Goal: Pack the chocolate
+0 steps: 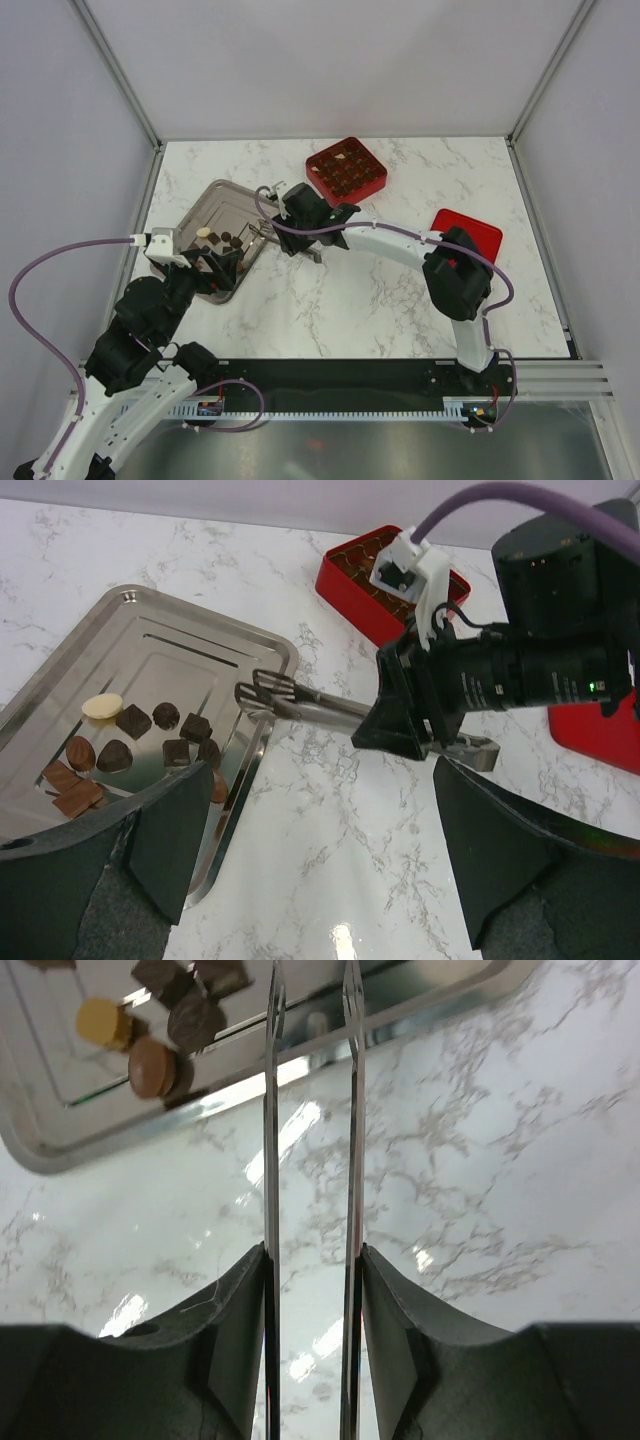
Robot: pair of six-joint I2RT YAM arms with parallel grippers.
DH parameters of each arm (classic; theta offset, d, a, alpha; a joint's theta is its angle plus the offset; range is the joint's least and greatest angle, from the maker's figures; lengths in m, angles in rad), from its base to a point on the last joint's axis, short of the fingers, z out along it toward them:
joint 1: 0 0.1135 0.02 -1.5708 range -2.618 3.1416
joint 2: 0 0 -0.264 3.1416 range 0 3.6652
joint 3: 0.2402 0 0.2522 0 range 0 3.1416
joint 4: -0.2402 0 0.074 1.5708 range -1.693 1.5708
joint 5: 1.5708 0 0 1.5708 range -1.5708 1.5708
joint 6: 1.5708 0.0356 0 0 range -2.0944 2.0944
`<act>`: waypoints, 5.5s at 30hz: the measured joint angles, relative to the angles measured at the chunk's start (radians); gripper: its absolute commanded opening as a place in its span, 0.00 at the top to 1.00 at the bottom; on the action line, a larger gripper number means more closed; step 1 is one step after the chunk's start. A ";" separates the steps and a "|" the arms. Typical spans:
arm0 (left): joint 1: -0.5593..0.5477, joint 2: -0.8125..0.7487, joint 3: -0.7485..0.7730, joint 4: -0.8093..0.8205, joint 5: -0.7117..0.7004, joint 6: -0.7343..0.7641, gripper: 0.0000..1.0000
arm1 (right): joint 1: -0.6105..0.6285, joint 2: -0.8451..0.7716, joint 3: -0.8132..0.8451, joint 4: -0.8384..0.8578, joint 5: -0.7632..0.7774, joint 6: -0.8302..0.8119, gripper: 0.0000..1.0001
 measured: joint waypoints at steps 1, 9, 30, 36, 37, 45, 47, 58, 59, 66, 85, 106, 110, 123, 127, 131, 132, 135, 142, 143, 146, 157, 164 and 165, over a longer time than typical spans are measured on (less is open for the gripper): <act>0.000 0.000 0.000 0.000 0.000 0.000 0.00 | 0.011 -0.013 -0.029 0.002 -0.012 0.001 0.52; 0.000 0.000 -0.001 0.000 0.000 0.000 0.00 | 0.060 -0.140 -0.199 0.054 -0.056 0.039 0.52; 0.000 -0.026 0.008 0.000 0.023 -0.001 0.00 | 0.142 -0.166 -0.242 0.192 -0.067 0.145 0.51; 0.000 -0.053 0.007 0.000 0.027 -0.001 0.00 | 0.168 -0.119 -0.242 0.202 -0.066 0.154 0.51; 0.000 -0.057 0.007 0.000 0.027 -0.001 0.00 | 0.172 -0.112 -0.242 0.201 -0.064 0.154 0.51; 0.000 -0.060 0.007 0.000 0.026 -0.001 0.00 | 0.205 -0.084 -0.240 0.194 -0.027 0.153 0.50; 0.000 -0.060 0.007 0.000 0.026 -0.001 0.00 | 0.215 -0.072 -0.238 0.189 -0.010 0.152 0.50; 0.000 -0.063 0.004 0.000 0.022 -0.001 0.00 | 0.232 -0.036 -0.217 0.143 0.077 0.148 0.51; 0.000 -0.063 0.004 0.000 0.021 -0.001 0.00 | 0.232 -0.036 -0.213 0.140 0.084 0.146 0.51; 0.000 -0.064 0.004 0.000 0.021 -0.001 0.00 | 0.232 -0.036 -0.191 0.133 0.097 0.139 0.51; 0.000 -0.070 0.003 0.000 0.020 -0.001 0.00 | 0.232 -0.013 -0.142 0.084 0.092 0.132 0.62; 0.000 -0.071 0.003 0.000 0.019 -0.001 0.00 | -0.038 -0.201 -0.154 0.078 0.017 0.133 0.67; 0.000 -0.069 0.003 0.000 0.020 -0.001 0.00 | -0.187 -0.229 -0.116 0.037 0.056 0.089 0.66; 0.000 -0.045 0.002 0.000 0.023 -0.001 0.00 | -0.426 -0.018 0.236 -0.111 0.190 -0.028 0.64; 0.000 -0.042 0.002 0.000 0.023 -0.001 0.00 | -0.448 0.051 0.258 -0.146 0.195 -0.037 0.64; 0.000 -0.039 0.001 0.000 0.023 -0.001 0.00 | -0.457 0.085 0.258 -0.173 0.198 -0.043 0.63; 0.000 -0.037 0.001 0.000 0.023 -0.001 0.00 | -0.460 0.091 0.258 -0.174 0.199 -0.044 0.63; 0.000 -0.035 0.001 0.000 0.023 -0.001 0.00 | -0.464 0.103 0.258 -0.175 0.203 -0.047 0.62; 0.000 -0.031 0.001 0.000 0.023 -0.001 0.00 | -0.467 0.129 0.260 -0.175 0.214 -0.058 0.56; 0.000 -0.031 0.001 0.001 0.023 -0.001 0.00 | -0.467 0.130 0.260 -0.175 0.215 -0.060 0.55; 0.000 -0.031 0.001 0.001 0.023 -0.001 0.00 | -0.467 0.130 0.264 -0.175 0.217 -0.063 0.54; 0.000 -0.031 0.001 0.003 0.024 -0.001 0.00 | -0.467 0.124 0.288 -0.172 0.216 -0.076 0.53; 0.000 -0.031 0.001 0.006 0.024 -0.001 0.00 | -0.431 -0.008 0.234 -0.162 0.165 -0.076 0.53; 0.000 -0.030 0.001 0.006 0.025 -0.001 0.00 | -0.414 -0.037 0.218 -0.154 0.156 -0.076 0.53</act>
